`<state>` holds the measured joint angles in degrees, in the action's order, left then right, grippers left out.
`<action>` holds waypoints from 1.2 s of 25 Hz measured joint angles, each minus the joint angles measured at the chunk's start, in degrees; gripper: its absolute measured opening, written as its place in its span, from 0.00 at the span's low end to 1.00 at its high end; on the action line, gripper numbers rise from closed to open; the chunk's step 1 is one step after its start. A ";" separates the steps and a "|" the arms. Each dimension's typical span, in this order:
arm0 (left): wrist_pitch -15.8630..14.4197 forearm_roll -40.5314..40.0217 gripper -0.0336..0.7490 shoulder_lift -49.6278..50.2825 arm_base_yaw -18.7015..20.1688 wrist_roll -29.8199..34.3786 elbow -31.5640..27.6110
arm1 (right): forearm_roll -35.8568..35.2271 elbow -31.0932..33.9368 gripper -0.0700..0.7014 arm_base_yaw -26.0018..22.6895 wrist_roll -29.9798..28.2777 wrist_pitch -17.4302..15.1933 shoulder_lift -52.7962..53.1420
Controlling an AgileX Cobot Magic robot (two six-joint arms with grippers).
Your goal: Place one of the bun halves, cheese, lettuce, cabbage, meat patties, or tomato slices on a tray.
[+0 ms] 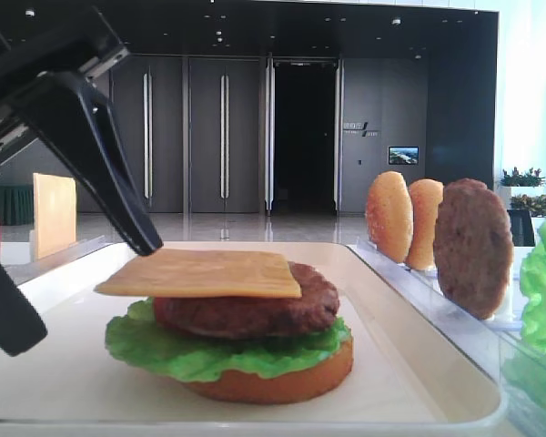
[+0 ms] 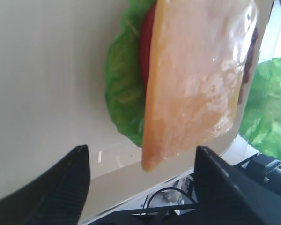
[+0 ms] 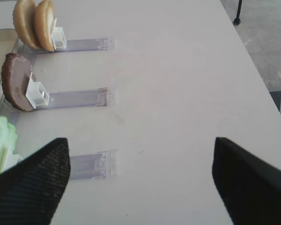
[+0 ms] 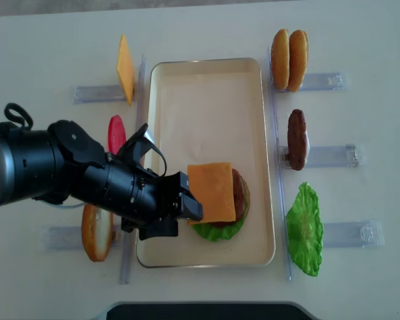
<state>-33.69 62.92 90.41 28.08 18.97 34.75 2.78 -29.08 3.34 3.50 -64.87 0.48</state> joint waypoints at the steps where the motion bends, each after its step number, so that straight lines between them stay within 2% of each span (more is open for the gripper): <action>1: -0.35 -1.25 0.72 0.00 -0.24 0.00 0.13 | 0.00 0.00 0.85 0.00 0.00 0.00 0.00; 4: -3.61 -5.47 0.72 0.00 -1.94 -1.29 1.43 | 0.00 0.00 0.85 0.00 0.00 0.00 0.00; 8: -9.65 -10.97 0.72 0.00 -5.90 -3.27 5.35 | 0.00 0.00 0.85 0.00 0.00 0.00 0.00; 13: -13.72 -16.52 0.72 0.00 -9.55 -4.75 13.20 | 0.00 0.00 0.85 0.00 0.00 0.00 0.00; 17: -16.75 -22.63 0.72 0.01 -11.65 -8.66 22.50 | 0.00 0.00 0.85 0.00 0.00 0.00 0.00; 20: -19.64 -30.81 0.72 0.12 -12.66 -14.08 30.88 | 0.00 0.00 0.85 0.00 0.00 0.00 0.00; 25: -26.12 -50.10 0.72 0.18 -12.84 -25.60 43.90 | 0.00 0.00 0.85 0.00 0.00 0.00 0.00; 30: -35.31 -62.92 0.72 2.07 -12.84 -28.30 51.88 | 0.00 0.00 0.85 0.00 0.00 0.00 0.00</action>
<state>-69.01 0.00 92.48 15.23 -9.33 86.62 2.78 -29.08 3.34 3.50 -64.87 0.48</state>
